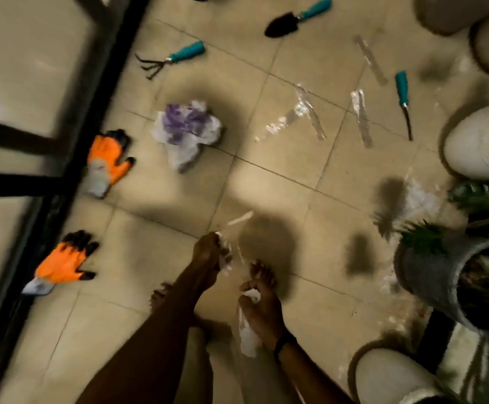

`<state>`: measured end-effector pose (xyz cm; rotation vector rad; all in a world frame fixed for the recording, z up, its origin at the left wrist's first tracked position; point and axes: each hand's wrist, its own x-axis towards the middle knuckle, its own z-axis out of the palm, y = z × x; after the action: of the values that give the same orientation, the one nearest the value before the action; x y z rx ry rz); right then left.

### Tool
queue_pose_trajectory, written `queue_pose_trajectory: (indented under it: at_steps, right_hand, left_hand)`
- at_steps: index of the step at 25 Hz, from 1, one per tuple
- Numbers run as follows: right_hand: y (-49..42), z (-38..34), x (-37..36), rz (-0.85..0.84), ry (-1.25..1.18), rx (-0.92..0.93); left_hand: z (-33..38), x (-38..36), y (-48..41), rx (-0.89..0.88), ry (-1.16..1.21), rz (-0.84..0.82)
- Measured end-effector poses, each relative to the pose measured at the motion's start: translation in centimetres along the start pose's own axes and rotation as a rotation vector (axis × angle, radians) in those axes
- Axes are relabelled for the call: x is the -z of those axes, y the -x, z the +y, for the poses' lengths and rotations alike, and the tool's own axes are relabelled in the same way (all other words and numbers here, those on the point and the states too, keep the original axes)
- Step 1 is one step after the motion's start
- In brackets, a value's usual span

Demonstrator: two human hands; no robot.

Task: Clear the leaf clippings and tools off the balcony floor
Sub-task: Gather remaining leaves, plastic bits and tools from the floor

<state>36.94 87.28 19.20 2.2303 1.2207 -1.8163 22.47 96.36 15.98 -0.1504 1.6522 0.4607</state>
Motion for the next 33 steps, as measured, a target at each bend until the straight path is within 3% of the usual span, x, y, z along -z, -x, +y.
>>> queue_pose_trajectory:
  at_steps: [4,7,13,17,24,29,33]
  right_hand:
    - [0.2,-4.5,-1.1,-0.074,0.116,0.017]
    - [2.5,-12.6,-4.3,-0.163,0.065,0.015]
    - [8.9,-19.7,-17.9,-0.318,0.184,0.217]
    - [15.2,-16.6,-30.8,-0.384,0.342,0.296]
    - [31.9,-4.3,-50.9,-0.626,0.586,0.299]
    - [43.5,4.0,-64.4,-0.904,0.668,0.223]
    - [48.6,11.6,-74.6,-1.118,0.910,0.298]
  left_hand:
    - [1.4,10.3,3.7,-0.206,0.312,0.167]
    - [1.1,17.9,8.0,-0.342,0.501,0.303]
    - [-9.2,33.1,10.7,-0.378,0.916,0.543]
    - [-22.2,41.1,12.2,-0.254,1.163,0.671]
    - [-47.9,54.1,18.5,-0.032,1.498,0.897]
    - [-61.7,63.8,22.5,0.045,1.514,1.191]
    - [-70.5,68.9,22.9,0.400,1.448,1.425]
